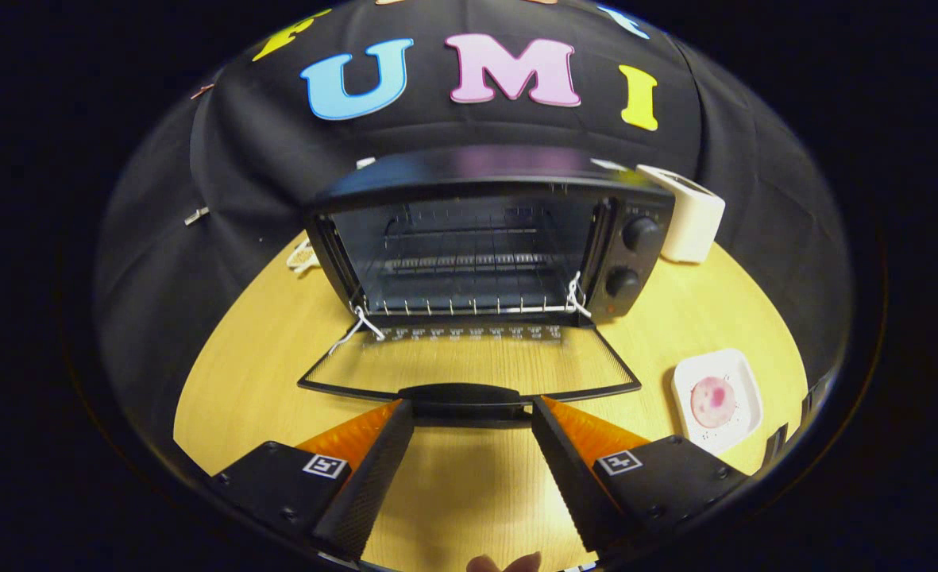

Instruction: Open the toaster oven, put the food inside, and close the toaster oven door.

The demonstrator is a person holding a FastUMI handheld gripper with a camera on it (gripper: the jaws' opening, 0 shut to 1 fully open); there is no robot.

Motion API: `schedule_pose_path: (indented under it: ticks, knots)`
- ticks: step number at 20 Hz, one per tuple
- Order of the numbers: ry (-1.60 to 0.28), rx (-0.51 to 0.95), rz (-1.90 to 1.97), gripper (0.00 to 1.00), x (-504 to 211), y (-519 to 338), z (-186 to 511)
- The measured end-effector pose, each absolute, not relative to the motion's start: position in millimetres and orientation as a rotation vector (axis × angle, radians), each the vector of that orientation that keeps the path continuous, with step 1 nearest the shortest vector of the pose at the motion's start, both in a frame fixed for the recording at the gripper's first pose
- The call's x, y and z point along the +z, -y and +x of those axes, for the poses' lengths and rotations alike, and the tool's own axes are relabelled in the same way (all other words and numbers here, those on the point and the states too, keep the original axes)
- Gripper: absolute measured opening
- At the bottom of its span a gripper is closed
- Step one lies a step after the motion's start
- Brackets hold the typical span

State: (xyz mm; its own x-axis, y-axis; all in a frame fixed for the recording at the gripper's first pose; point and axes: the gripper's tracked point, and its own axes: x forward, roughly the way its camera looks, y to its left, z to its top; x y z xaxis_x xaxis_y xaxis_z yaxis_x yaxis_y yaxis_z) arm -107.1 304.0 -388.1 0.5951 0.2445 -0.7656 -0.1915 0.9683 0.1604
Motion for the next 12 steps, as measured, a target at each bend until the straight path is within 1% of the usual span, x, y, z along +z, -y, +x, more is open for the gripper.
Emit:
schedule_pose_path:
  ticks: [2, 5, 8, 12]
  knots:
    - [-0.952, 0.278, 0.048, 0.98, -401, -301, -123]
    - [-0.985, 0.308, 0.063, 0.98, -402, -295, -133]
    - [-0.991, 0.374, 0.115, 0.98, -385, -292, -137]
    - [-1.004, 0.434, 0.192, 0.99, -352, -258, -138]
